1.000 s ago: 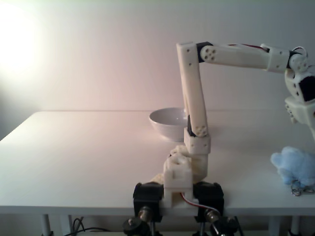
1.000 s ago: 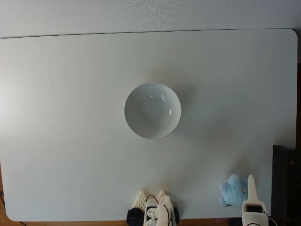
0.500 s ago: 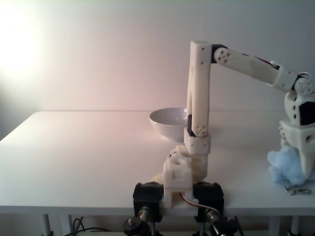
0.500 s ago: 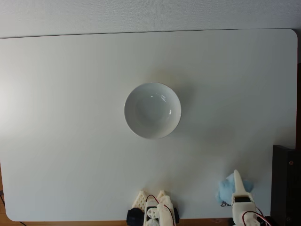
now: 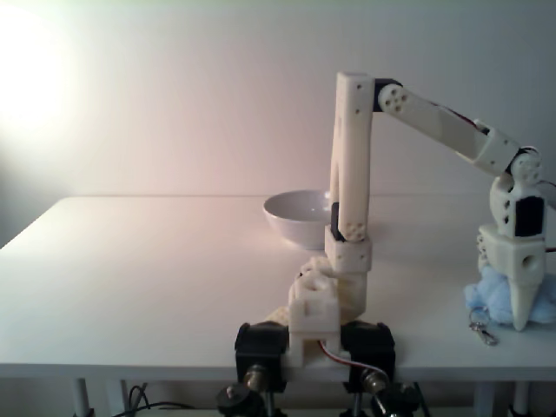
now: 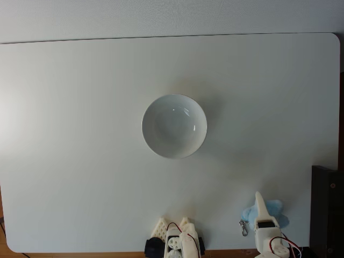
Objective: Grasp a skyblue doll and put it into the bowl.
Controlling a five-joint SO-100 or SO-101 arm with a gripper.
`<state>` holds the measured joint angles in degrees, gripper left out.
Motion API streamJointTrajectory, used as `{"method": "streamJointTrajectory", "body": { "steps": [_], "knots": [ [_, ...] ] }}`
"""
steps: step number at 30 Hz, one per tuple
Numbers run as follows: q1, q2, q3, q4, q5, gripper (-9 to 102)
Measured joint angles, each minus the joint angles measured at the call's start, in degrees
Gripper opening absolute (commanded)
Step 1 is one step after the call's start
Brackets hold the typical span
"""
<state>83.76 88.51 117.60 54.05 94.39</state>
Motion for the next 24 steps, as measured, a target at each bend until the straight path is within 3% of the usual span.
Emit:
{"method": "streamJointTrajectory", "body": {
  "steps": [4, 8, 18, 24],
  "knots": [
    [1.76, 0.00, 0.09, 0.09, -0.44, 60],
    [1.76, 0.00, 0.09, 0.09, -0.18, 51],
    [1.41, 0.18, -0.09, -0.35, -0.62, -1],
    [1.41, 0.18, -0.18, -0.44, -0.62, 1]
  ]
}}
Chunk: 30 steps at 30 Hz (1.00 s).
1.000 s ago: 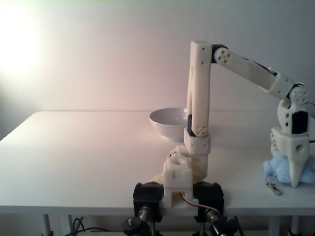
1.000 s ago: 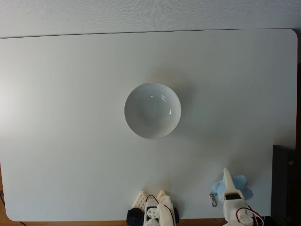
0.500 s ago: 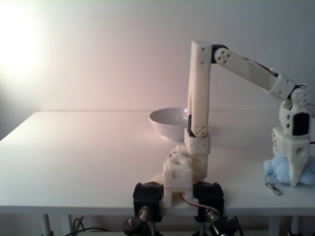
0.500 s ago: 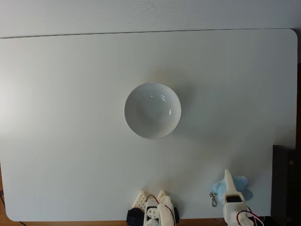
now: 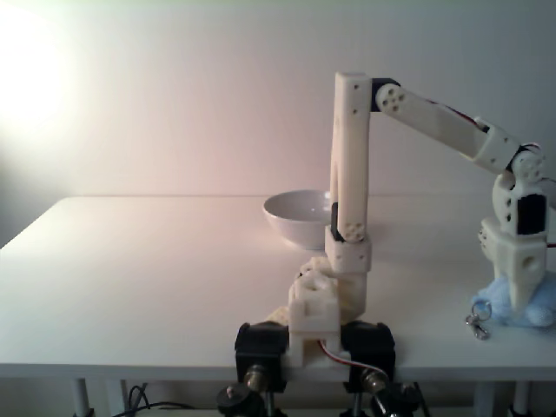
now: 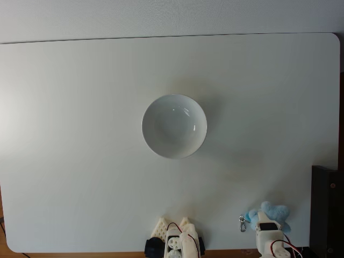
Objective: Grasp a skyblue doll and put it into the bowl.
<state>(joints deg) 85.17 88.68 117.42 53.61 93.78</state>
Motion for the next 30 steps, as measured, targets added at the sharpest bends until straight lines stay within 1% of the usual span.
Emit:
{"method": "streamJointTrajectory", "body": {
  "steps": [14, 22, 30],
  "knots": [
    [0.00, -0.09, -2.64, 0.53, 0.00, 1],
    [0.09, -0.18, -12.13, 0.53, -0.35, 1],
    [-4.66, -0.18, -21.36, 0.62, -0.35, 1]
  ]
}}
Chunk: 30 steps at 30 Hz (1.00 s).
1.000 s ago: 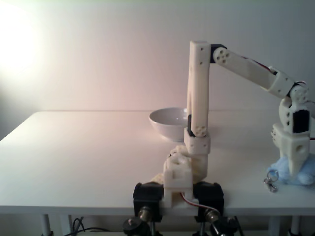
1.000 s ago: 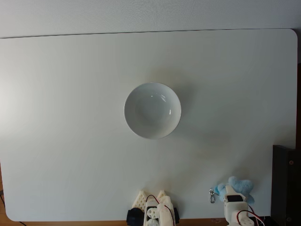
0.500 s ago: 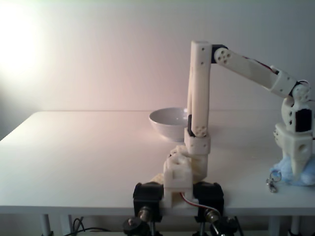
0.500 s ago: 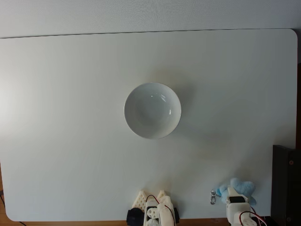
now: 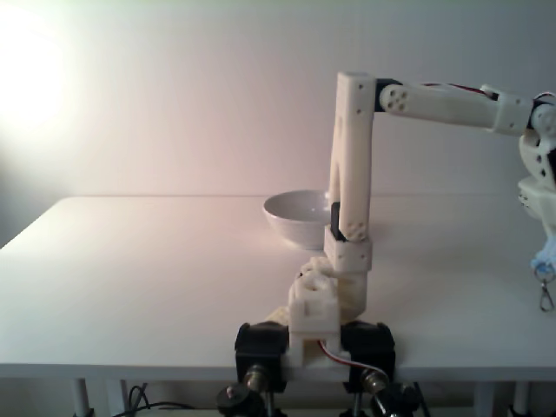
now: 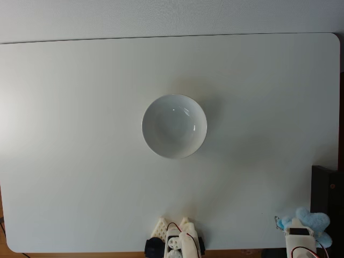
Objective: Grasp a skyblue doll and put it into the bowl.
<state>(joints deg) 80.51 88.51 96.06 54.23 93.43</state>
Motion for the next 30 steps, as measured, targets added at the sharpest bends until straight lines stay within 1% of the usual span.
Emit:
{"method": "streamJointTrajectory", "body": {
  "steps": [12, 18, 22, 30],
  "knots": [
    [-15.73, -0.09, -18.90, 0.00, -0.09, 1],
    [-25.66, -0.09, -25.66, 0.09, -5.10, 2],
    [-32.43, 0.88, -27.86, 0.09, -8.26, 2],
    [-47.99, 7.73, -28.21, 0.09, -11.34, 2]
  ]
}}
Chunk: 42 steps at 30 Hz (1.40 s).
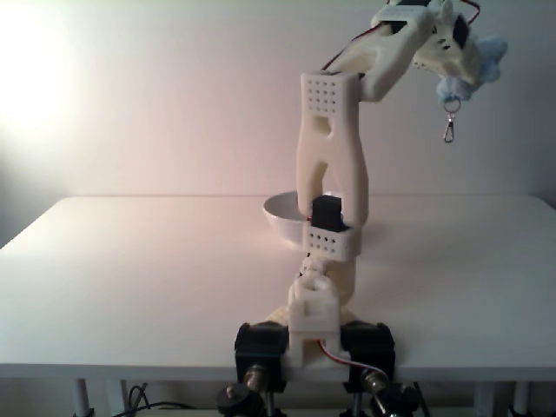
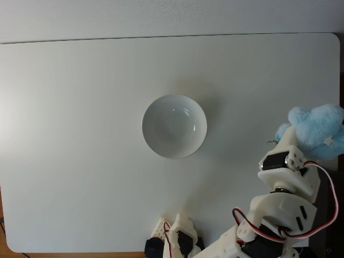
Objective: Grasp a skyblue doll and put it into the bowl.
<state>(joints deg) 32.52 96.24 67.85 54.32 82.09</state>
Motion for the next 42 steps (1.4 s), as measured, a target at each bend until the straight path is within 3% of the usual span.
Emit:
{"method": "streamJointTrajectory", "body": {
  "steps": [10, 19, 27, 42],
  "knots": [
    [-18.02, 0.70, 0.00, 0.26, -5.27, 2],
    [-28.92, 0.79, 3.08, 8.17, -6.59, 2],
    [-31.29, 0.79, 10.55, 15.64, -6.68, 2],
    [-31.29, -0.09, 24.17, 15.91, -6.68, 2]
  ]
}}
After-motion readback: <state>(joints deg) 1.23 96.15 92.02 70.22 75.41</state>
